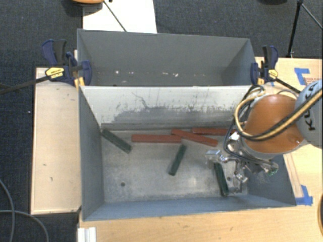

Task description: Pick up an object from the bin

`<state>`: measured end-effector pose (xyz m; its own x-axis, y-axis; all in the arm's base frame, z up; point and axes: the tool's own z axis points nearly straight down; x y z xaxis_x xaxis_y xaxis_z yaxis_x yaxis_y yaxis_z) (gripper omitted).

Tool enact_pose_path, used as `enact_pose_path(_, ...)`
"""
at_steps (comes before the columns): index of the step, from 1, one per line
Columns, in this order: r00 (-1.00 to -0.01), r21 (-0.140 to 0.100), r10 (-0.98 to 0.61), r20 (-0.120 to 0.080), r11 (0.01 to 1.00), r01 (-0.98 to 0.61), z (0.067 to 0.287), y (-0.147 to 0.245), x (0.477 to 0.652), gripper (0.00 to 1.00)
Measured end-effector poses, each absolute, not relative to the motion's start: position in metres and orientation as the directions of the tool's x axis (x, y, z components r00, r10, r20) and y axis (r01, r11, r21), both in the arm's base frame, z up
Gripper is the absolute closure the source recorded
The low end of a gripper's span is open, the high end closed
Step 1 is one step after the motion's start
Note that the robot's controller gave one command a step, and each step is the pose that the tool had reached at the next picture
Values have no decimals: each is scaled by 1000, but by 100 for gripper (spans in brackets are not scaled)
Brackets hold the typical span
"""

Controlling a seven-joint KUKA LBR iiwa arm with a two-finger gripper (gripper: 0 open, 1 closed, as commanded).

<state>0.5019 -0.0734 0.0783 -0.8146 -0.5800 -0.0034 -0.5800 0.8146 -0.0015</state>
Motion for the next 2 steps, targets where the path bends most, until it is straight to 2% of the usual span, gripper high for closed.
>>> enact_pose_path(1,-792,0,-610,-3,792,-610,80,-67,501,0)
enact_pose_path(2,-663,1,-749,-2,663,-749,108,-90,485,0)
